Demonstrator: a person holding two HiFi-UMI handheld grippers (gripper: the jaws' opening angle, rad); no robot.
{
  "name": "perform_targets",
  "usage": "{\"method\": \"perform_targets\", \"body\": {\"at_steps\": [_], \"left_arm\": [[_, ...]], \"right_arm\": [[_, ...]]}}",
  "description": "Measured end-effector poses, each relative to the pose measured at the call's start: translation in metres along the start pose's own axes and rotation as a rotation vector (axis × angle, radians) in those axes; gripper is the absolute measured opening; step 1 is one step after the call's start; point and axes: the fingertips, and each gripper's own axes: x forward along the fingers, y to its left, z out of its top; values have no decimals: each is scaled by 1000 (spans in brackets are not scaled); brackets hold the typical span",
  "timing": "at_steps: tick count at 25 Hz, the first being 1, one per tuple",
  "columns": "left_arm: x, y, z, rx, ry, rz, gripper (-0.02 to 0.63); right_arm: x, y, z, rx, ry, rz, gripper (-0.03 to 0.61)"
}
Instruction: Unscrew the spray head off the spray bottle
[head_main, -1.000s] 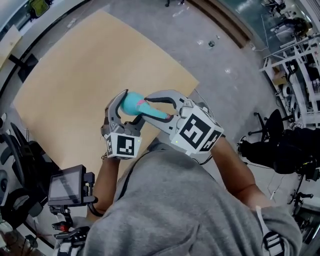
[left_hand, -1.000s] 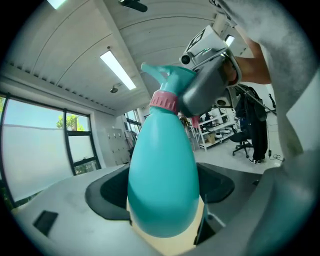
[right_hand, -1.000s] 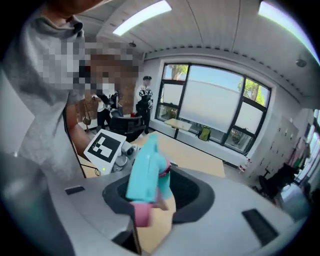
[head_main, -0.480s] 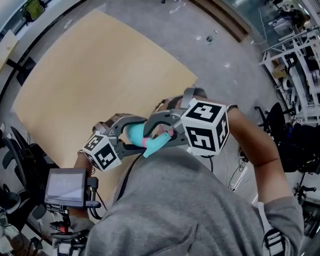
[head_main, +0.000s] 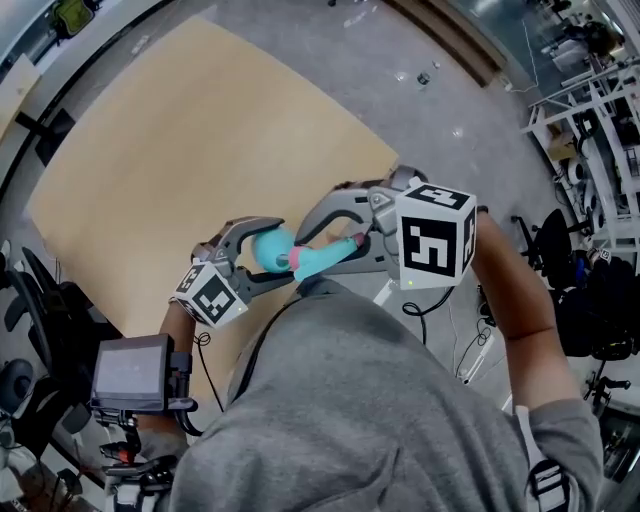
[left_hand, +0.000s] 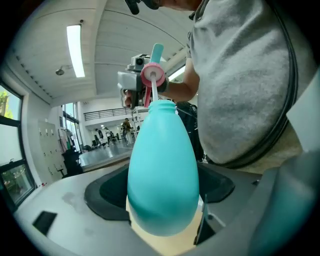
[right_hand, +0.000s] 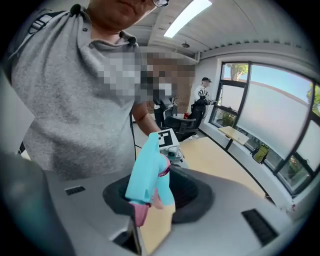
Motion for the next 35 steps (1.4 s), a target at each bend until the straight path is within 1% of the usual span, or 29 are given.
{"method": "perform_targets", "body": {"at_steps": [3, 6, 8, 10, 13, 16, 19, 21, 24, 26, 29, 32, 35], "left_arm": [[5, 13, -30, -70, 4, 73, 387], [12, 29, -61, -118, 28, 140, 387], [14, 40, -85, -148, 65, 196, 387], [16, 48, -115, -184, 119, 250, 387], [26, 55, -160, -273, 170, 306, 387], [44, 63, -203, -366, 206, 342, 387], [56, 66, -233, -440, 233, 369, 388], [52, 58, -250, -481, 247, 386, 388], [43, 46, -264, -515, 243, 413, 388], [44, 45, -263, -509, 237, 420, 388], [48, 42, -263, -488, 253, 400, 388], [47, 38, -263, -501, 263, 388, 388], [47, 34, -258, -520, 262, 371, 388]], "right_arm": [[-12, -8, 0, 16, -6, -55, 130], [-28, -17, -5, 40, 33, -110, 130], [-35, -24, -7, 57, 22, -153, 130], [-39, -32, -7, 79, -7, -193, 130], [-41, -39, -14, 123, -40, -232, 130], [-39, -50, -41, 178, -58, -266, 130], [-41, -65, -73, 237, -52, -316, 130], [-37, -70, -85, 269, -34, -349, 130], [-29, -78, -103, 299, -8, -392, 130], [-30, -86, -120, 316, 7, -425, 130], [-23, -98, -146, 346, 36, -477, 130], [-1, -109, -171, 358, 79, -517, 130], [29, -117, -207, 354, 149, -539, 130]]}}
